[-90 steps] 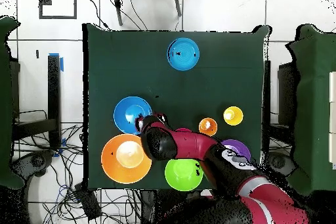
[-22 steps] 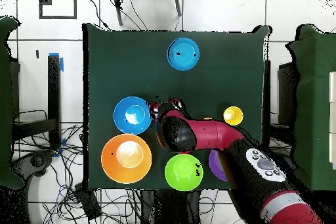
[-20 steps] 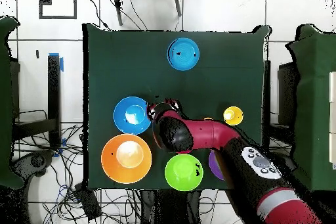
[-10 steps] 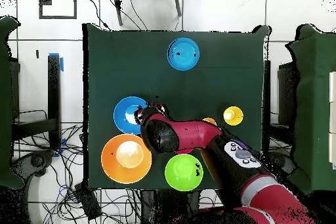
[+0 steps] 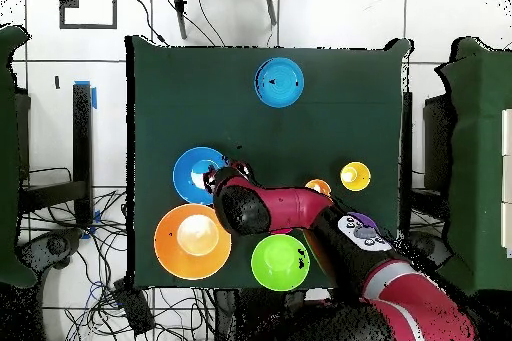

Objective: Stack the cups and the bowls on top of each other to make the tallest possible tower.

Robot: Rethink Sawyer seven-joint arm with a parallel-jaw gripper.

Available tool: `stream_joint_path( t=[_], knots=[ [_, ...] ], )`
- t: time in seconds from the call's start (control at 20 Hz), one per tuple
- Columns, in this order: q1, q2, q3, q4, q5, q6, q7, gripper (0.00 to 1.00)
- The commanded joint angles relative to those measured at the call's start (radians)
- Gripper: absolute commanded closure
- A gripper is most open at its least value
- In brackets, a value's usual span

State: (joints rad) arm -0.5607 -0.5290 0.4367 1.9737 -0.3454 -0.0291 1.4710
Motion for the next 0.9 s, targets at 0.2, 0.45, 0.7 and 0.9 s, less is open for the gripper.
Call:
stream_joint_path(
  t=[0.2,0.45,0.7,0.9],
  knots=[
    [0.000,0.076,-0.036,-0.070,-0.063,0.016,0.081,0.00],
    [-0.007,0.079,-0.030,-0.070,-0.062,0.014,0.083,0.00],
    [-0.010,0.063,-0.031,-0.053,-0.058,0.012,0.091,0.00],
    [-0.020,0.065,-0.033,-0.057,-0.064,0.014,0.083,0.00]
  ],
)
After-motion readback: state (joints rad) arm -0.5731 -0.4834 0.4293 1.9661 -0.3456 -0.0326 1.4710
